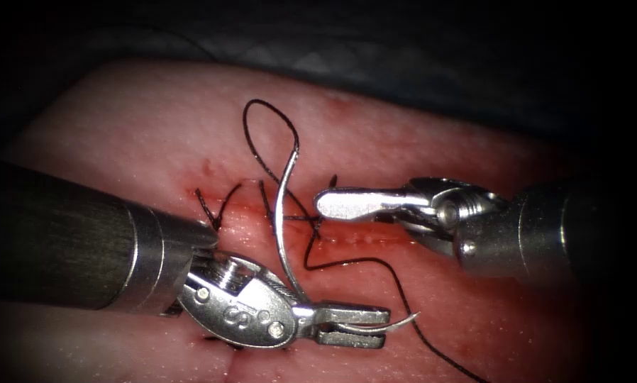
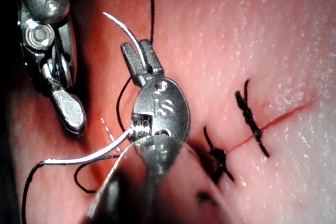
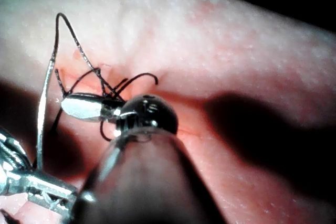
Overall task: Wound Closure
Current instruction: Pass needle to right end-effector
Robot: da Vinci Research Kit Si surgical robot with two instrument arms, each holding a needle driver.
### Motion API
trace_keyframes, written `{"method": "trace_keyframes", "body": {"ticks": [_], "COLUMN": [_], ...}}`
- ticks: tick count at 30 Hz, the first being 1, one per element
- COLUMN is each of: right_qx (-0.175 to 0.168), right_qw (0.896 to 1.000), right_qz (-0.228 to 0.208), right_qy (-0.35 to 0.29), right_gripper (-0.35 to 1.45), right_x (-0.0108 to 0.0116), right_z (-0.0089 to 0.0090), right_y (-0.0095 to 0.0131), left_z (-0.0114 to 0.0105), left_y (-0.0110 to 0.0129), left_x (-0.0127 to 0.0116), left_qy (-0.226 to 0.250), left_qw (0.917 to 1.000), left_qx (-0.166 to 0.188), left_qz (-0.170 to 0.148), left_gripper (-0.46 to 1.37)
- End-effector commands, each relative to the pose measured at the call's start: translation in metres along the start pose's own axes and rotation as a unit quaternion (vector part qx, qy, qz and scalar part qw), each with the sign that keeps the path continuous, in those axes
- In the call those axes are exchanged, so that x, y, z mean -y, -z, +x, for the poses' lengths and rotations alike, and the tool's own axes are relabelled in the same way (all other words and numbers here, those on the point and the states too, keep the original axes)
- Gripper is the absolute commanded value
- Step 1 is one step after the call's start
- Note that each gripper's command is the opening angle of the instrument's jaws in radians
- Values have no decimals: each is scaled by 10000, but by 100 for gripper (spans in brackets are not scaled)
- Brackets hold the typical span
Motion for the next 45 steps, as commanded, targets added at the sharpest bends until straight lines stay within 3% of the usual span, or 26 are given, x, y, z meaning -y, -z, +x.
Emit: {"method": "trace_keyframes", "body": {"ticks": [1,4,6,8,10,11,14,21,25,33,45], "right_qx": [16,38,46,64,37,7,-55,-287,-325,-492,-606], "right_qw": [10000,10000,10000,10000,10000,10000,9999,9987,9986,9979,9973], "right_qz": [-5,7,12,5,40,72,156,416,417,420,383], "right_qy": [0,-6,-9,-14,-16,-18,-26,-60,-72,-16,148], "right_gripper": [-35,-35,-15,23,94,114,135,145,145,127,125], "right_x": [0,0,1,1,2,2,2,4,6,6,5], "right_z": [1,3,4,5,5,5,6,10,12,16,14], "right_y": [2,8,11,13,13,13,11,10,6,-11,-22], "left_z": [0,-1,-1,-1,-1,-1,-1,-2,-3,-3,0], "left_y": [0,0,0,0,0,0,0,1,1,0,-2], "left_x": [1,3,3,3,4,4,4,5,7,7,4], "left_qy": [-64,-166,-232,-302,-372,-406,-502,-702,-726,-802,-787], "left_qw": [10000,9996,9992,9983,9968,9956,9926,9852,9845,9838,9836], "left_qx": [-32,-136,-245,-445,-678,-813,-1059,-1520,-1561,-1588,-1614], "left_qz": [-63,-159,-191,-233,-222,-236,-318,-366,-339,-225,-142], "left_gripper": [-35,-35,-35,-35,-35,-35,-35,-35,-35,-35,-35]}}
